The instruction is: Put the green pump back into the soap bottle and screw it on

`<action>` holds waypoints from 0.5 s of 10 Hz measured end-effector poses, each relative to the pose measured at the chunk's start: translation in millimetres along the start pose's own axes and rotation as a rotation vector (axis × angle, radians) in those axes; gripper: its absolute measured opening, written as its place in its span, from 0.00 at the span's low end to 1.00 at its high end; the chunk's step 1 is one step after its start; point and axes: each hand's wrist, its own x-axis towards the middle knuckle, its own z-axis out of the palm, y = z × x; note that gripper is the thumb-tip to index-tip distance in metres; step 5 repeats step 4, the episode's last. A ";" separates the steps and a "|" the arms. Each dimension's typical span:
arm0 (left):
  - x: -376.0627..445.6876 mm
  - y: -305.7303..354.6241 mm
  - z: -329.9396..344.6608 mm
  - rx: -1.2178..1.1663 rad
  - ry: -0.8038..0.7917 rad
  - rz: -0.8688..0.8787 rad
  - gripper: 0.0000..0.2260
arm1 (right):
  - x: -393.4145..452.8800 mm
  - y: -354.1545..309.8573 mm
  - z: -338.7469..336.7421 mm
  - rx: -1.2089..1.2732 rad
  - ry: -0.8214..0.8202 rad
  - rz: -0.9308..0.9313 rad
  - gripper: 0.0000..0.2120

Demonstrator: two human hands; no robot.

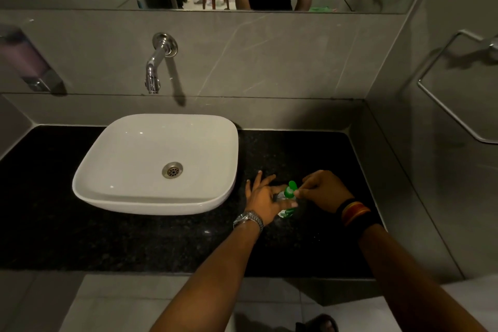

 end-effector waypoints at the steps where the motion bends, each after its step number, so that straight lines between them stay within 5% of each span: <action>1: 0.2 2.4 -1.7 0.011 0.000 -0.001 0.23 | -4.2 -2.1 10.6 0.277 -0.013 0.155 0.11; 3: -0.9 8.7 -6.4 0.013 -0.038 -0.019 0.24 | -7.7 -6.2 17.1 0.410 -0.009 0.231 0.10; 4: 2.7 10.8 -16.2 0.136 -0.164 -0.017 0.39 | -13.9 -7.2 -0.2 0.452 0.039 0.201 0.13; 5: 2.7 10.8 -16.2 0.136 -0.164 -0.017 0.39 | -13.9 -7.2 -0.2 0.452 0.039 0.201 0.13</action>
